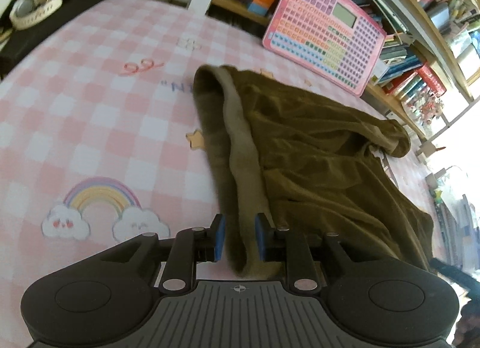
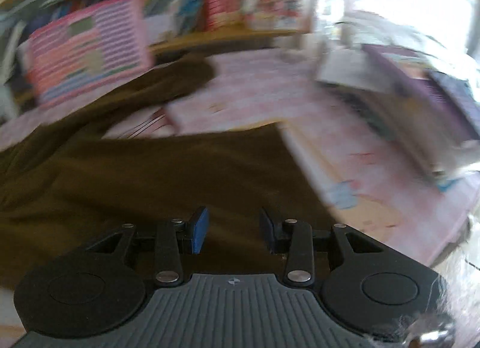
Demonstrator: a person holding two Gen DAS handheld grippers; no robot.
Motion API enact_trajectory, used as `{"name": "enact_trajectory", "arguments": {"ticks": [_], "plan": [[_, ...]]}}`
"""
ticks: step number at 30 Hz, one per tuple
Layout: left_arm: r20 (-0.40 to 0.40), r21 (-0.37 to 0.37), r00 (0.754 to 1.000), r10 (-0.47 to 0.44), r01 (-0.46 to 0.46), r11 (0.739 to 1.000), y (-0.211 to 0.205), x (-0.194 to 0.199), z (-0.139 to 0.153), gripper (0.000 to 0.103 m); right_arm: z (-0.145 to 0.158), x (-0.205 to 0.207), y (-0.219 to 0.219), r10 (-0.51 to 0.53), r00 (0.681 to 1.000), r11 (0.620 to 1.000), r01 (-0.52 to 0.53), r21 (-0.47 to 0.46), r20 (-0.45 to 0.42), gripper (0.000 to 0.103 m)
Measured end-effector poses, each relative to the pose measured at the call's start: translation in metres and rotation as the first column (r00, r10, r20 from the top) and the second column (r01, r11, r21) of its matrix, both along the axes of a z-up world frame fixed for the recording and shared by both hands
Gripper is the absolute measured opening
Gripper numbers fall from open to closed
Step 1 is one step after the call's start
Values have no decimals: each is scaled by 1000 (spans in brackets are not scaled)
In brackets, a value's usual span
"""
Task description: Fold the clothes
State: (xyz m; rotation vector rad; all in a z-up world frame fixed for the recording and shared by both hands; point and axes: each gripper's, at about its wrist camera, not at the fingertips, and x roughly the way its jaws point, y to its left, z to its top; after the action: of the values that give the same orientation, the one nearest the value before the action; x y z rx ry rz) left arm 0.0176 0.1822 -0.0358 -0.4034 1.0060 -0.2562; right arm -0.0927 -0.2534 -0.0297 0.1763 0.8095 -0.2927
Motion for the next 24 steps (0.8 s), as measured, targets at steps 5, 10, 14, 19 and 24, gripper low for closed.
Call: {"name": "enact_trajectory", "arguments": {"ticks": [5,10,14,19,24], "plan": [[0,-11,1000,-7,7,1000,-5,-5,-1,31,-16,11,18,78,993,997,-78,-5,-83,35],[24,7,1000,-11,11,1000,-15,1,-3,31,-25,15,23,105,987,994,-107,-8,-125,35],[16,8,1000,-10,10,1000,-22,10,-7,27,-29,15,26,122,982,992,-124,-11,-143,35],[40,7,999,-15,15,1000,-20,3,-1,3,-28,16,27,133,980,991,-135,-4,-147,35],[85,36,996,33,-37,999,9,-11,10,2,-25,19,37,222,957,975,-216,51,-187,38]]}}
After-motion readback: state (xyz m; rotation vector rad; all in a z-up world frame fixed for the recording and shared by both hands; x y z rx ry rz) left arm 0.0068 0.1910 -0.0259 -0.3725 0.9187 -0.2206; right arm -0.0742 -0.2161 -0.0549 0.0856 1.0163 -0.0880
